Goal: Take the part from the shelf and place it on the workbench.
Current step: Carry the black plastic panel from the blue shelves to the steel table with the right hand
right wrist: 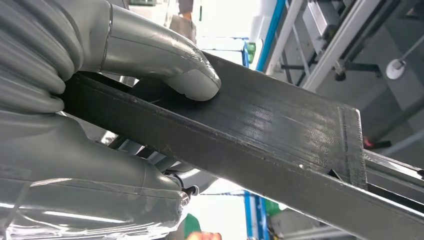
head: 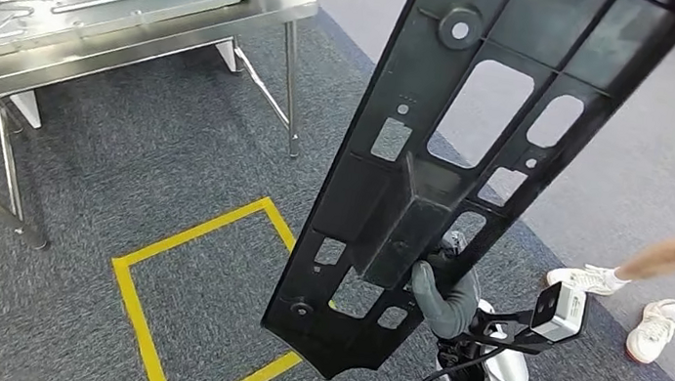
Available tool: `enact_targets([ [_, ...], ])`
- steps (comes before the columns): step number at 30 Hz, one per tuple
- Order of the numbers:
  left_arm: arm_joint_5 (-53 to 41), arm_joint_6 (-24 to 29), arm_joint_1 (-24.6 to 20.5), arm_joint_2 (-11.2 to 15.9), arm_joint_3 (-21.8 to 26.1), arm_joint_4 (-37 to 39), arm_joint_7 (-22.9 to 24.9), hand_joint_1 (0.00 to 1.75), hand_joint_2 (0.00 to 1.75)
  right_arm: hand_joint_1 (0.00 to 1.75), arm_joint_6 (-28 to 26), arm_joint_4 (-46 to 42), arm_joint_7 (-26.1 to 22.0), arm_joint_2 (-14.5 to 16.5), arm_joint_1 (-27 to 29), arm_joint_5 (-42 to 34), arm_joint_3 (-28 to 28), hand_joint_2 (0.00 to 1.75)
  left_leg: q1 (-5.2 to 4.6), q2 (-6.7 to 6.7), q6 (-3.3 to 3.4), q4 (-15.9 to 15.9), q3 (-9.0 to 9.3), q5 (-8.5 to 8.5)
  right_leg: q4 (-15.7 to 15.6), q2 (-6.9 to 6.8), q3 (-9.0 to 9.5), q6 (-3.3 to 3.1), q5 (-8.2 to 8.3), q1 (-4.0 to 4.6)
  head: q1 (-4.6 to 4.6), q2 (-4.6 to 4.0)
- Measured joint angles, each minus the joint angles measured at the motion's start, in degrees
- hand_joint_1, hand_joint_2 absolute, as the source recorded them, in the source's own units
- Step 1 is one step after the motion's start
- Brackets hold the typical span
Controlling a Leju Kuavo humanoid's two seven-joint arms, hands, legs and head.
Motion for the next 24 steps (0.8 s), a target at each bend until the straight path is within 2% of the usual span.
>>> enact_targets([
  [2, -0.3, -0.1, -0.1, 0.0, 0.0, 0.0, -0.2, 0.0, 1.75, 1.75, 0.0, 0.2, -0.5, 0.0, -0.3, 0.0, 0.2, 1.75, 0.36, -1.23, 0.57, -0.7, 0.45, 0.37, 3.4, 3.11, -1.44, 0.4, -2.05, -0.23, 0.01, 0.0],
  [3, -0.4, -0.1, -0.2, 0.0, 0.0, 0.0, -0.3, 0.0, 1.75, 1.75, 0.0, 0.3, -0.6, 0.0, -0.3, 0.1, 0.2, 1.75, 0.37, -1.86, 0.73, -0.8, 0.51, 0.43, 6.8, 4.85, -3.18, 0.48, -3.71, -0.34, 0.01, 0.0],
  [4, -0.6, -0.1, -0.2, 0.1, 0.0, 0.0, -0.5, 0.0, 1.75, 1.75, 0.0, 0.4, -0.7, -0.1, -0.3, 0.1, 0.3, 1.75, 0.36, -2.55, 0.87, -0.7, 0.52, 0.43, 11.0, 5.81, -5.42, 0.53, -5.4, -0.37, 0.01, 0.0],
  [5, -0.6, -0.1, -0.3, 0.1, 0.0, 0.0, -0.7, 0.0, 1.75, 1.75, 0.0, 0.6, -0.7, -0.1, -0.2, 0.2, 0.3, 1.75, 0.33, -3.3, 0.92, -0.7, 0.52, 0.41, 14.4, 6.14, -7.43, 0.59, -6.37, -0.37, 0.01, 0.0],
  [6, -0.6, -0.1, -0.3, 0.1, 0.0, 0.0, -1.0, 0.0, 1.75, 1.75, 0.0, 0.8, -0.7, -0.1, -0.1, 0.2, 0.5, 1.75, 0.32, -4.12, 0.92, -0.6, 0.54, 0.38, 16.2, 6.26, -8.71, 0.64, -6.25, -0.37, 0.01, 0.0],
  [7, -0.6, -0.1, -0.3, 0.2, 0.0, 0.0, -1.4, 0.0, 1.75, 1.75, 0.1, 1.0, -0.7, -0.2, -0.1, 0.3, 0.6, 1.75, 0.33, -4.97, 0.87, -0.4, 0.57, 0.32, 15.6, 6.34, -8.84, 0.65, -4.89, -0.41, 0.01, 0.0],
  [8, -0.4, 0.0, -0.3, 0.2, 0.0, 0.0, -1.8, 0.0, 1.75, 1.75, 0.1, 1.2, -0.7, -0.2, -0.2, 0.3, 0.7, 1.75, 0.36, -5.82, 0.76, -0.2, 0.61, 0.21, 12.6, 6.6, -7.77, 0.64, -2.58, -0.5, 0.0, 0.0],
  [9, -0.2, 0.0, -0.4, 0.2, 0.0, 0.0, -2.3, 0.0, 1.75, 1.75, 0.2, 1.4, -0.7, -0.2, -0.4, 0.3, 0.9, 1.75, 0.41, -6.63, 0.61, 0.1, 0.6, 0.05, 8.5, 7.5, -6.07, 0.61, -0.34, -0.67, 0.01, 0.0],
  [10, 0.1, 0.1, -0.5, 0.2, 0.0, 0.0, -2.7, 0.0, 1.75, 1.75, 0.2, 1.6, -0.8, -0.2, -0.7, 0.3, 1.0, 1.75, 0.4, -7.35, 0.39, 0.4, 0.45, -0.12, 4.7, 8.69, -4.48, 0.62, 1.23, -0.82, 0.01, 0.0],
  [11, 0.3, 0.2, -0.5, 0.2, 0.0, 0.0, -3.0, 0.0, 1.75, 1.75, 0.3, 1.9, -0.9, -0.2, -1.0, 0.3, 1.2, 1.75, 0.4, -7.94, 0.14, 0.6, 0.22, -0.21, 2.2, 9.59, -3.42, 0.53, 2.07, -0.92, 0.02, 0.0],
  [12, 0.4, 0.3, -0.5, 0.2, 0.0, 0.0, -3.2, 0.0, 1.75, 1.75, 0.4, 2.1, -1.0, -0.2, -1.2, 0.2, 1.3, 1.75, 0.45, -8.45, -0.13, 0.7, -0.04, -0.23, 1.1, 10.2, -3.0, 0.39, 2.11, -0.93, 0.02, 0.0],
  [14, 0.5, 0.4, -0.4, 0.3, 0.1, 0.0, -3.3, 0.0, 1.75, 1.75, 0.6, 2.6, -1.1, -0.2, -1.9, 0.2, 1.6, 1.75, 0.57, -9.37, -0.82, 0.6, -0.45, -0.12, 0.8, 9.45, -2.96, -0.21, 2.14, -0.8, 0.02, 0.0],
  [15, 0.5, 0.4, -0.3, 0.3, 0.2, 0.0, -3.2, 0.0, 1.75, 1.75, 0.7, 2.8, -1.2, -0.2, -2.3, 0.1, 1.8, 1.75, 0.56, -8.9, -1.13, 0.8, -0.55, -0.25, 0.5, 8.88, -2.8, -0.58, 2.22, -0.8, 0.02, 0.0],
  [16, 0.6, 0.4, -0.3, 0.3, 0.3, 0.0, -3.0, 0.0, 1.75, 1.75, 0.7, 3.0, -1.2, -0.2, -2.6, 0.1, 2.1, 1.75, 0.49, -7.71, -1.42, 1.7, -0.93, -0.83, 0.2, 8.2, -2.56, -1.0, 2.28, -0.83, 0.01, 0.0],
  [17, 0.6, 0.4, -0.4, 0.3, 0.3, 0.0, -2.8, 0.0, 1.75, 1.75, 0.8, 3.1, -1.3, -0.1, -2.9, 0.1, 2.2, 1.75, 0.42, -6.11, -1.65, 3.6, -1.77, -1.99, -0.1, 7.46, -2.3, -1.36, 2.3, -0.89, 0.0, 0.0],
  [18, 0.6, 0.3, -0.4, 0.3, 0.4, 0.0, -2.3, 0.0, 1.75, 1.75, 0.9, 3.1, -1.2, -0.1, -3.0, 0.1, 2.4, 1.75, 0.48, -4.3, -1.82, 6.7, -3.2, -3.66, -0.2, 6.66, -2.09, -1.62, 2.24, -0.76, -0.01, 0.0],
  [19, 0.6, 0.3, -0.4, 0.3, 0.5, 0.0, -1.9, 0.0, 1.75, 1.75, 0.9, 3.2, -1.2, -0.1, -3.0, 0.1, 2.4, 1.75, 0.59, -3.25, -2.01, 10.6, -5.13, -5.52, -0.2, 5.82, -1.97, -1.8, 2.13, -0.64, -0.02, 0.0],
  [20, 0.6, 0.2, -0.6, 0.2, 0.5, 0.0, -1.5, 0.0, 1.75, 1.75, 0.9, 3.3, -1.2, -0.1, -3.0, 0.1, 2.4, 1.75, 0.75, -2.78, -2.19, 14.2, -6.96, -6.92, -0.2, 4.93, -1.9, -1.85, 2.01, -0.53, -0.02, 0.0],
  [21, 0.6, 0.1, -0.7, 0.2, 0.6, 0.0, -1.1, 0.0, 1.75, 1.75, 0.8, 3.4, -1.1, -0.1, -3.0, 0.1, 2.4, 1.75, 0.9, -2.54, -2.33, 16.4, -8.09, -7.43, -0.2, 4.04, -1.81, -1.86, 1.88, -0.46, -0.02, 0.0],
  [22, 0.6, 0.0, -0.7, 0.2, 0.6, 0.0, -0.8, 0.0, 1.75, 1.75, 0.8, 3.4, -1.1, -0.1, -3.0, 0.1, 2.5, 1.75, 1.03, -2.36, -2.43, 16.4, -8.08, -6.81, -0.2, 3.18, -1.69, -1.8, 1.74, -0.42, -0.02, 0.0],
  [23, 0.5, 0.0, -0.7, 0.2, 0.6, 0.0, -0.6, 0.0, 1.75, 1.75, 0.8, 3.5, -1.1, -0.1, -3.0, 0.1, 2.5, 1.75, 1.13, -2.04, -2.45, 14.1, -6.86, -5.24, -0.2, 2.44, -1.48, -1.71, 1.58, -0.39, -0.02, 0.0],
  [24, 0.5, 0.0, -0.6, 0.2, 0.6, 0.0, -0.3, 0.0, 1.75, 1.75, 0.8, 3.5, -1.0, -0.1, -3.0, 0.1, 2.5, 1.75, 1.18, -1.27, -2.36, 10.1, -4.68, -3.16, -0.2, 1.78, -1.2, -1.57, 1.38, -0.38, -0.02, 0.0],
])
